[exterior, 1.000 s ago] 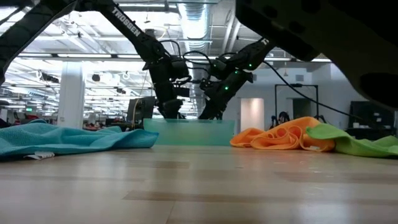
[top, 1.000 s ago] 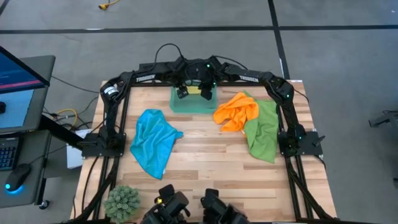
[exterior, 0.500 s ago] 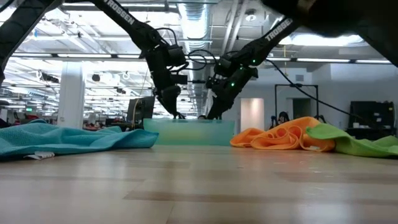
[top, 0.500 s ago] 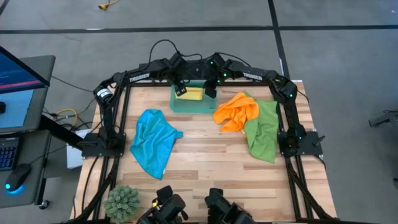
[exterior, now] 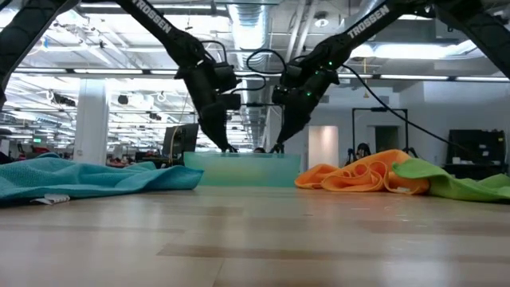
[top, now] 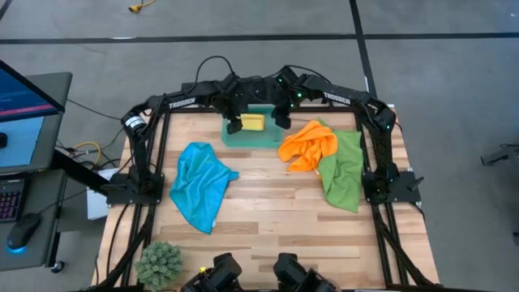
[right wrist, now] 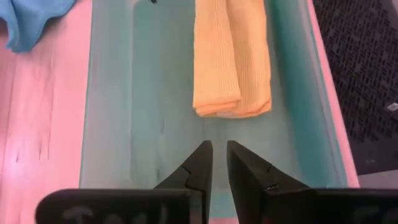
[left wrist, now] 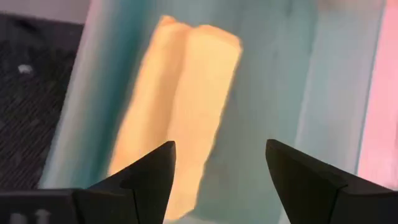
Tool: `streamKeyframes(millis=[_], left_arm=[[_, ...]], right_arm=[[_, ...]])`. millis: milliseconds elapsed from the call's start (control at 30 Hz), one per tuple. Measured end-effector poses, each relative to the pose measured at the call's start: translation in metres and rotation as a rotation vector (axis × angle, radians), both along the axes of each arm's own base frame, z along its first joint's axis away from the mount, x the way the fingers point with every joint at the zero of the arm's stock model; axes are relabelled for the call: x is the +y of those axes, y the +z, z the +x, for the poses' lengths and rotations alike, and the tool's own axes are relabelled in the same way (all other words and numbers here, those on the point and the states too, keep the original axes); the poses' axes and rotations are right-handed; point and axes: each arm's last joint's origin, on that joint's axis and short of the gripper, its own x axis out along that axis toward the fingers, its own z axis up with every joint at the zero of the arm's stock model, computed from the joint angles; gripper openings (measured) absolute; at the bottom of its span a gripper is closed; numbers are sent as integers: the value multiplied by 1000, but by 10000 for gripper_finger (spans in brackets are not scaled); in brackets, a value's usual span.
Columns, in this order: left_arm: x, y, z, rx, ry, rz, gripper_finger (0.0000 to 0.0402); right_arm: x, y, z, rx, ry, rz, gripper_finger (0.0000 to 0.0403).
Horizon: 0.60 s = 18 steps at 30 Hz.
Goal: Roll microfiber towels into tight, uniform cylinder then place into a basket
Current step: Put the rolled yellow microfiber towel into the green bin
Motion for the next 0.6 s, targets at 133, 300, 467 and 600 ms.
streamKeyframes(millis=[133, 300, 467, 600], left_arm=[[0, -10, 4, -34, 5, 65, 242], [-3, -13, 6, -38, 5, 72, 242], [-1, -16, 10, -56, 3, 88, 242], [2, -26, 13, -46, 11, 83, 242]], right_arm=[[1, 0, 1, 3, 4, 2, 70], [4, 0, 4, -3, 16, -5, 70], [4, 0, 4, -3, 19, -8, 70], [6, 0, 5, -3, 25, -8, 70]])
